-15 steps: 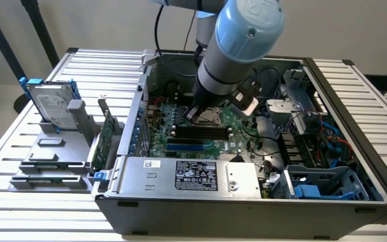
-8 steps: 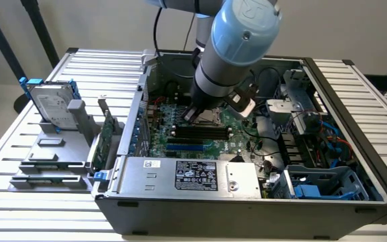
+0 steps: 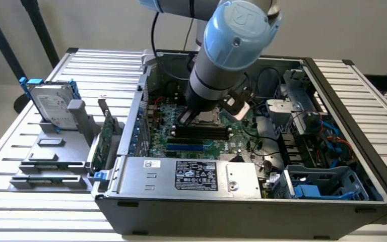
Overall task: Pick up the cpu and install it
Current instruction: 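Install the second cpu locking lever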
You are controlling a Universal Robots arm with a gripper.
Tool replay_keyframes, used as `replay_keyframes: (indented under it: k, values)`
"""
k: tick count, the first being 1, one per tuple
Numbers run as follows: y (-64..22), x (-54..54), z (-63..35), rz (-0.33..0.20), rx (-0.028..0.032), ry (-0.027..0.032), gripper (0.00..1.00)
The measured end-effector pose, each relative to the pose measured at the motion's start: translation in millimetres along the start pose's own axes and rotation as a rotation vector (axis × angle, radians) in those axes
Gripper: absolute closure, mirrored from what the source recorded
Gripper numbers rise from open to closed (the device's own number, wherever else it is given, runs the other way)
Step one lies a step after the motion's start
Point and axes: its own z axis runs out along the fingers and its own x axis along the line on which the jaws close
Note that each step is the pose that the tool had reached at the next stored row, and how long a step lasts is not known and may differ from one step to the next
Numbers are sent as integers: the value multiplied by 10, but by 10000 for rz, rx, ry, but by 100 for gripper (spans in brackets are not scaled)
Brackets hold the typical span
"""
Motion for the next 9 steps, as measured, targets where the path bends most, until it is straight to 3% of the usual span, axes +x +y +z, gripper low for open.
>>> replay_keyframes:
  k: [5, 9]
  values:
    - [0, -38, 77, -7, -15, -5, 89]
    - [-4, -56, 135, -34, -69, 14, 89]
